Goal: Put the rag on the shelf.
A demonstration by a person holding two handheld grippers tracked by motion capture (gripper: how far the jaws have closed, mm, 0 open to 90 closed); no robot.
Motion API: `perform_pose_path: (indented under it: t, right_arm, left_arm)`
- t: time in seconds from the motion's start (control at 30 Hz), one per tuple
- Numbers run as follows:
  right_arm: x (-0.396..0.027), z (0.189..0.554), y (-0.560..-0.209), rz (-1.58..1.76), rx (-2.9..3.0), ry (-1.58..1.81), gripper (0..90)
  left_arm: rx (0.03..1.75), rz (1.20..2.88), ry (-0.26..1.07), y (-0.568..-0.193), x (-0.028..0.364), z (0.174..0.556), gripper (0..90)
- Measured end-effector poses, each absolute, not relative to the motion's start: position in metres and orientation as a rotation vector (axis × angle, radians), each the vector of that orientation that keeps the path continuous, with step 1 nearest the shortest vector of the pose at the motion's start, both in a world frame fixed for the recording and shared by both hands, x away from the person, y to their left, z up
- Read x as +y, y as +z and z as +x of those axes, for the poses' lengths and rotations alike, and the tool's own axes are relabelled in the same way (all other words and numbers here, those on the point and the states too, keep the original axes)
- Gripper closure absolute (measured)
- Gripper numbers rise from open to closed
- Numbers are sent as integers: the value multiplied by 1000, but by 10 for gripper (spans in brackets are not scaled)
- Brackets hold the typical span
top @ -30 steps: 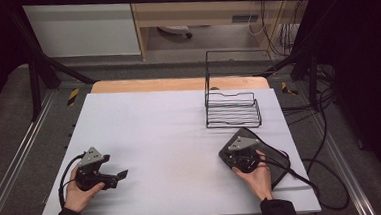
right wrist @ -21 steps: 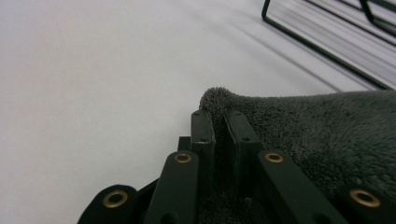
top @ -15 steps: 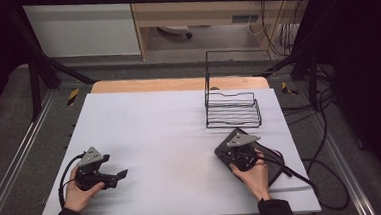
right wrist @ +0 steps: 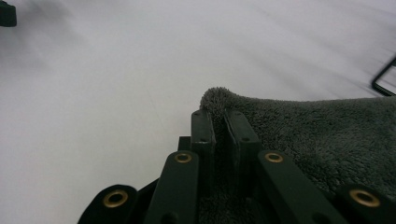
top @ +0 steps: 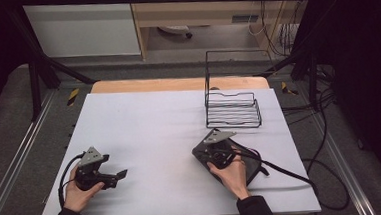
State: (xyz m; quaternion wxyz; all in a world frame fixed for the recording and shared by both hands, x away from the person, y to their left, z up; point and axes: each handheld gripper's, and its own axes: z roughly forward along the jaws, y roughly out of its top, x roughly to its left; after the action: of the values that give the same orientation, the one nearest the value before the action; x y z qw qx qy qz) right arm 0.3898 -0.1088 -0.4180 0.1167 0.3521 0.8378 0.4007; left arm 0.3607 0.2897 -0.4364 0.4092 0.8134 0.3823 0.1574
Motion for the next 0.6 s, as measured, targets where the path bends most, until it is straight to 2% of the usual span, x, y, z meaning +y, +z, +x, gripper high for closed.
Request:
perform_pose_path:
  t: [0.6]
  right_arm:
    - [-41,424,-422,1115,2457,1172,835]
  left_arm:
    - [958,2051,398,-436,290,361,69]
